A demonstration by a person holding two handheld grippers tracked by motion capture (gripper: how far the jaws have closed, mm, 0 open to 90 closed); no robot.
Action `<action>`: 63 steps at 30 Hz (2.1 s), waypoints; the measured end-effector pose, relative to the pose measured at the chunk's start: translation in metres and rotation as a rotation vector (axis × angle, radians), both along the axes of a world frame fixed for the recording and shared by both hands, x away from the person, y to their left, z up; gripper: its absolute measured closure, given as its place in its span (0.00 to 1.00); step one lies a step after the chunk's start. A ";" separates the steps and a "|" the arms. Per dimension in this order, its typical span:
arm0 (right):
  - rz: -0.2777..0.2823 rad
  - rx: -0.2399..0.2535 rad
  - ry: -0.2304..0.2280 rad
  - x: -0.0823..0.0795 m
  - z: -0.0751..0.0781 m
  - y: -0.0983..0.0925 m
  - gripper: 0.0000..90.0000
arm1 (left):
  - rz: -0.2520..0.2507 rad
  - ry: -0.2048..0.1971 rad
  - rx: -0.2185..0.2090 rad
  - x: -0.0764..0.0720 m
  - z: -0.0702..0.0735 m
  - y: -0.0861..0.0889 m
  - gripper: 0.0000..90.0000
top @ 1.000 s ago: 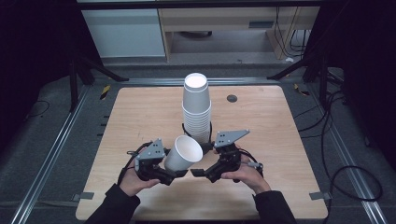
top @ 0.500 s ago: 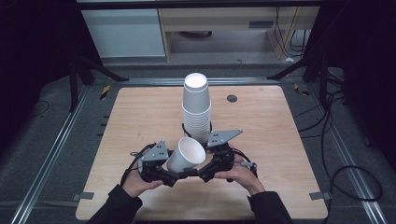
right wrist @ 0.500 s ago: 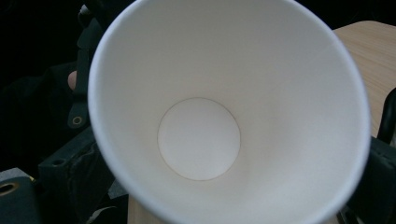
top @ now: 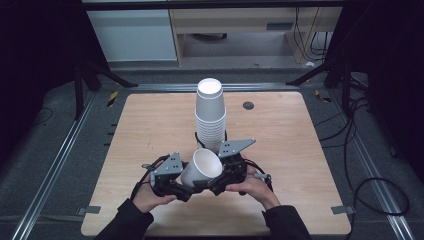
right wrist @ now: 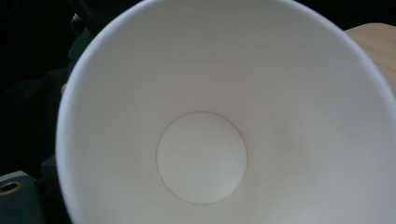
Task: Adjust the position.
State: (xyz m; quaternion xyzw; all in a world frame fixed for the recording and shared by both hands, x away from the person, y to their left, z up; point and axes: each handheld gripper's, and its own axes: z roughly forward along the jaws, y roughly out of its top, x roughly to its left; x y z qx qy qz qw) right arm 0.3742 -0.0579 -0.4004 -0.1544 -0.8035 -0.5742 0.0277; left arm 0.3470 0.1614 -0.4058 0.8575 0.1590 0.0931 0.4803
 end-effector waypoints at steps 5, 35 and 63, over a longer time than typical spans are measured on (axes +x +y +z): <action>-0.005 0.013 0.001 0.000 0.001 0.000 0.10 | 0.000 -0.003 0.001 0.000 0.000 0.000 0.25; -0.077 0.047 -0.052 0.001 0.010 -0.021 0.14 | 0.024 0.047 0.017 0.007 -0.010 0.009 0.18; -0.377 0.035 -0.122 0.014 0.025 -0.090 0.14 | 0.359 0.108 0.007 0.036 -0.028 0.062 0.17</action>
